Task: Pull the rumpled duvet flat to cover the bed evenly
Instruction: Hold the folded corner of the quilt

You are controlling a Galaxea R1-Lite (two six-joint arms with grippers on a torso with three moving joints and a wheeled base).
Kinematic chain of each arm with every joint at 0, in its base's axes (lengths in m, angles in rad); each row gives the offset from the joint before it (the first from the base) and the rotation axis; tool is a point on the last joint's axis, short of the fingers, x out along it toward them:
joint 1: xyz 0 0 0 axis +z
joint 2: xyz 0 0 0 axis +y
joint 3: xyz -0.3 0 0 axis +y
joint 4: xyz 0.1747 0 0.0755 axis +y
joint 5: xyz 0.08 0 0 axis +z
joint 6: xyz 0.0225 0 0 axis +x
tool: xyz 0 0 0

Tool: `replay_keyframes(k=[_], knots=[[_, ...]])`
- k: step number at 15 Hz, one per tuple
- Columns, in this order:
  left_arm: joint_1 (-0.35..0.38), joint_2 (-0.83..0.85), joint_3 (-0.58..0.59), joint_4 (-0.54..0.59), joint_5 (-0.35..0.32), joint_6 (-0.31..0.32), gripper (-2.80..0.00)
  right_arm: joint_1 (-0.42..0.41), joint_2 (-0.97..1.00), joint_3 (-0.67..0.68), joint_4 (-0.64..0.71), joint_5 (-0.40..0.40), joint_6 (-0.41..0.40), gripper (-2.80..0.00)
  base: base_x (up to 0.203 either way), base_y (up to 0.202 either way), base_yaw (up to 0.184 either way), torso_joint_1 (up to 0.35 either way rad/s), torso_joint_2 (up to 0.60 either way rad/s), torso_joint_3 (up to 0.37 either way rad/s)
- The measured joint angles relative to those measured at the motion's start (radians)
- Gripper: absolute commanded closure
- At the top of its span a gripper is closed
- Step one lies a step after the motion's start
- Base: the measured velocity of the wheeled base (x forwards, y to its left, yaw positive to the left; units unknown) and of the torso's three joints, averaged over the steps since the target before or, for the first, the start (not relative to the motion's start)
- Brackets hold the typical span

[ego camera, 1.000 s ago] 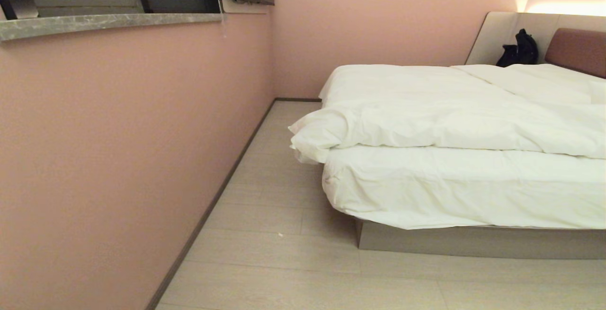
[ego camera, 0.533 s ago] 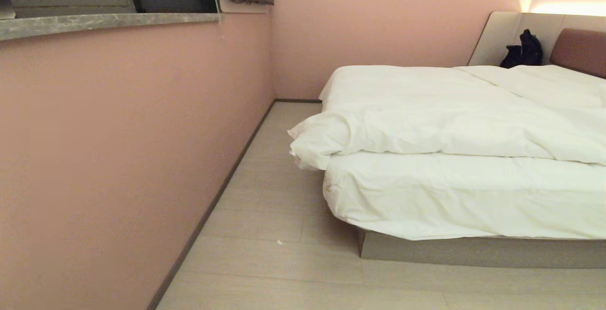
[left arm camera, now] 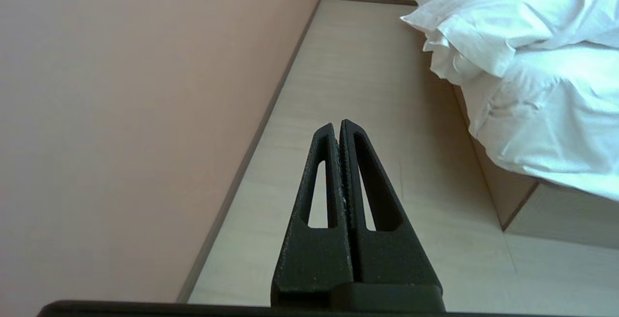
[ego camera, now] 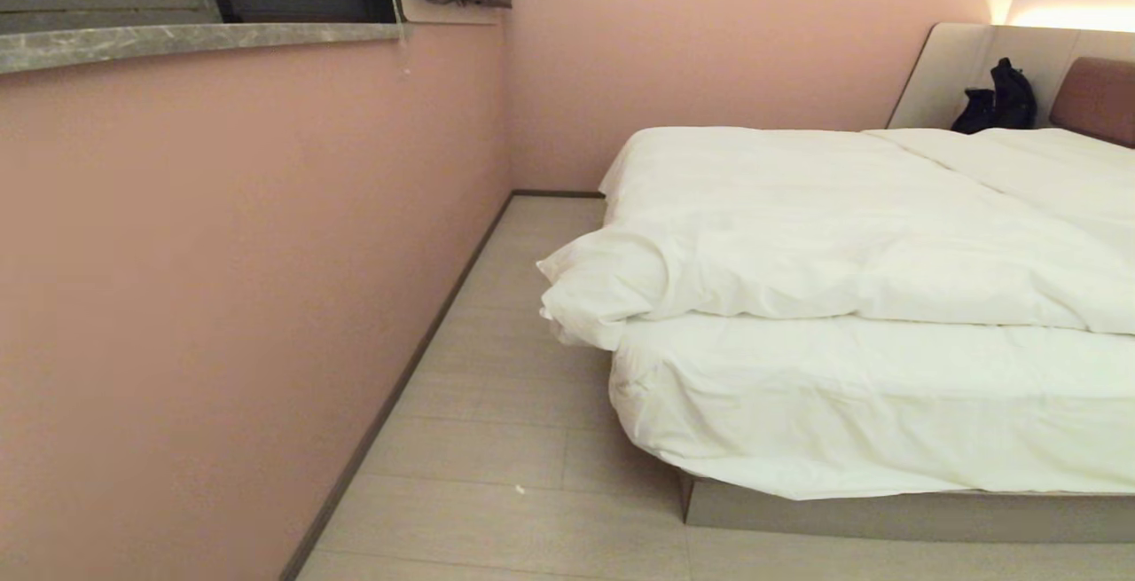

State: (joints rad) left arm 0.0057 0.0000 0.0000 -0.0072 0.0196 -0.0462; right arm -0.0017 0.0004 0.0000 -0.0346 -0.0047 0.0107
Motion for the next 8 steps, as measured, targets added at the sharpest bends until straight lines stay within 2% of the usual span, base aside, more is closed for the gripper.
replay_keyframes(k=[8], knots=[[0.0, 0.0, 0.0, 0.0, 0.0, -0.001, 0.0, 0.0, 0.0, 0.0, 0.0, 0.0, 0.0, 0.0, 0.197, 0.0, 0.001, 0.002, 0.0, 0.003]])
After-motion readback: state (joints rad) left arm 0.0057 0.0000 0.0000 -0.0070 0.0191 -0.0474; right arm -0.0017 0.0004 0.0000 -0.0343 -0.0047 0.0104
